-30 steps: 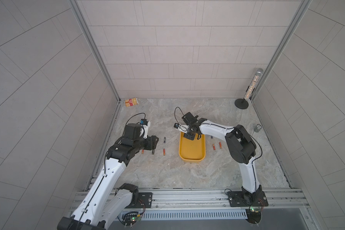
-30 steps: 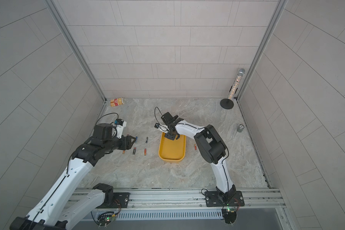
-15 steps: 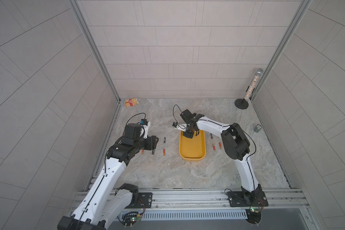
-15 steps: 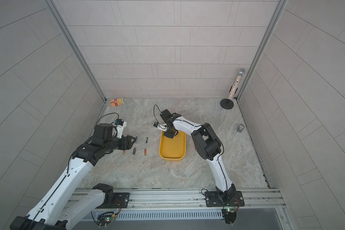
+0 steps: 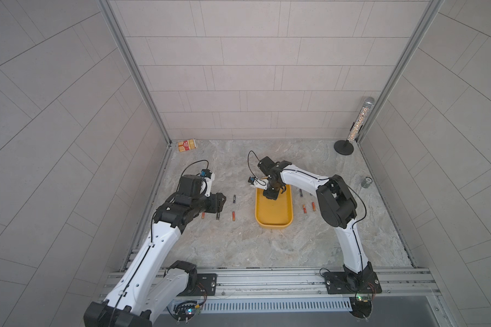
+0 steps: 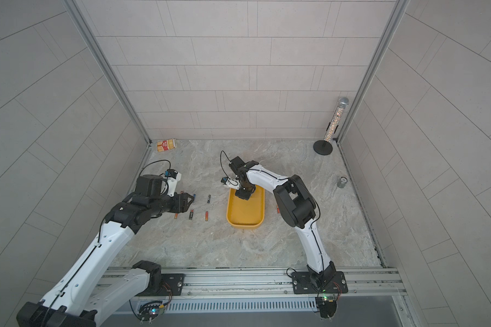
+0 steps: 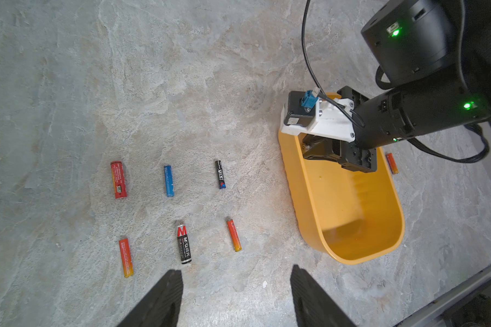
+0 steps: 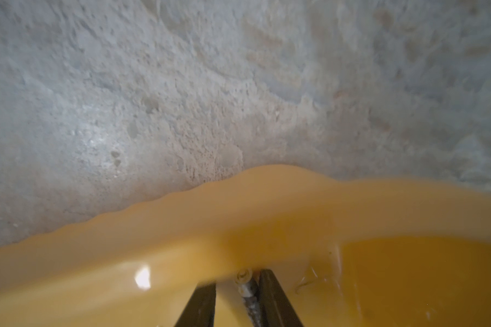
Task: Take the batteries out of the storage box
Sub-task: Pick up the battery from the storage box, then place the battery at the center of the board.
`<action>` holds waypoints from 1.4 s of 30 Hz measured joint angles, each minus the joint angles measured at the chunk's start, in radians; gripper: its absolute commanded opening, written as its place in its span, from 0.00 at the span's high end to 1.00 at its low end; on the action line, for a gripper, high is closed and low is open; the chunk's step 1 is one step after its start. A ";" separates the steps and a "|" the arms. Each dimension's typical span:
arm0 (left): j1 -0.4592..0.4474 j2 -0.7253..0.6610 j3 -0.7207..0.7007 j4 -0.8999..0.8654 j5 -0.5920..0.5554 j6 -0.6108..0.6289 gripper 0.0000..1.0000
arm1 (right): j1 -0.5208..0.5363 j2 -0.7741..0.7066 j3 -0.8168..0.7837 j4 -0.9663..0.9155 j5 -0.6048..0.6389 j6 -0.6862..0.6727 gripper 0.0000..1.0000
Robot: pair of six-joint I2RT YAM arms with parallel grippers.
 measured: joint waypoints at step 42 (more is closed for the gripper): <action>-0.396 0.248 0.307 0.135 -0.077 -0.018 0.14 | -0.241 -0.543 -0.134 -0.060 -0.080 0.565 1.00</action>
